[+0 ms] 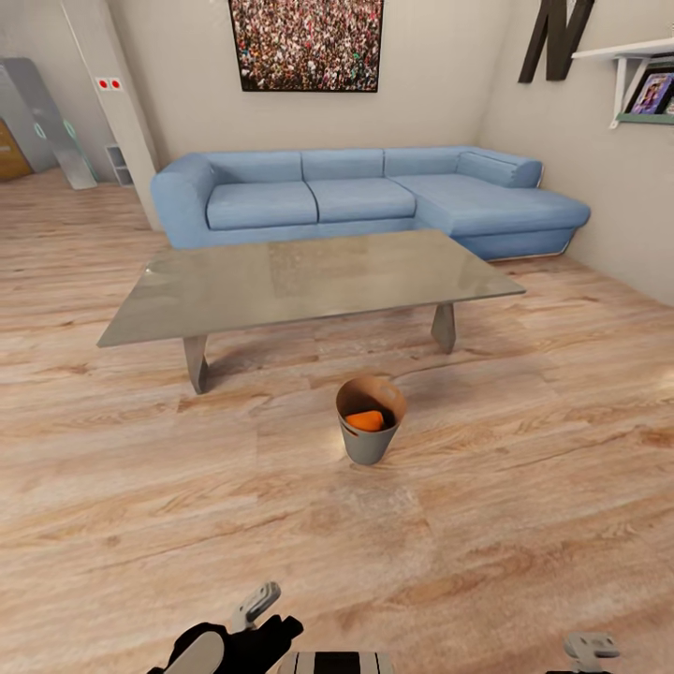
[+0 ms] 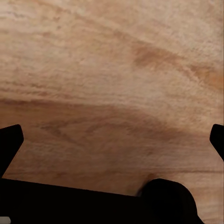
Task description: Put the three can of soda from the living room inside the tash can in the kitchen.
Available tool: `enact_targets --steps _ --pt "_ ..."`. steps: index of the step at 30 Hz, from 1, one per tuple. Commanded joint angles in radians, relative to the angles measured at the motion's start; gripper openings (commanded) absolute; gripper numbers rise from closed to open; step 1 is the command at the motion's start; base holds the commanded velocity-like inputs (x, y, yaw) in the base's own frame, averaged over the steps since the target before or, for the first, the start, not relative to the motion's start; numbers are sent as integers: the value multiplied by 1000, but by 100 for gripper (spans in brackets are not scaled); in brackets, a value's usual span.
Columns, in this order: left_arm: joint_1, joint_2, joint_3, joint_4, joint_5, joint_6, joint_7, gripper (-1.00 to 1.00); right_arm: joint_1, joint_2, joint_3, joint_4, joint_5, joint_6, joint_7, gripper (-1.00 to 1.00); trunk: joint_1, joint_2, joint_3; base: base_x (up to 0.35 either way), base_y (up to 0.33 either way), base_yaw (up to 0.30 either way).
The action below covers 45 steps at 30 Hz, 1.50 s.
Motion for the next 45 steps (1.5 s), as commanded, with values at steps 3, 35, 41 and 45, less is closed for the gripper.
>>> enact_targets --steps 3,35,41,45 --pt "1 -2 -77 18 9 1 -40 100 0 2 1 0 1 0 -1 100 0 0 5 0 0 18" --pt "0 -3 -80 35 10 4 -177 100 0 4 9 0 1 0 -3 100 0 0 58 0 0 22" --pt "0 -3 -80 37 10 4 -184 100 0 4 9 7 1 0 -3 100 0 0 68 0 0 27" --pt "0 -3 -80 38 10 4 -186 100 0 4 9 15 1 0 -4 100 0 0 75 0 0 26"
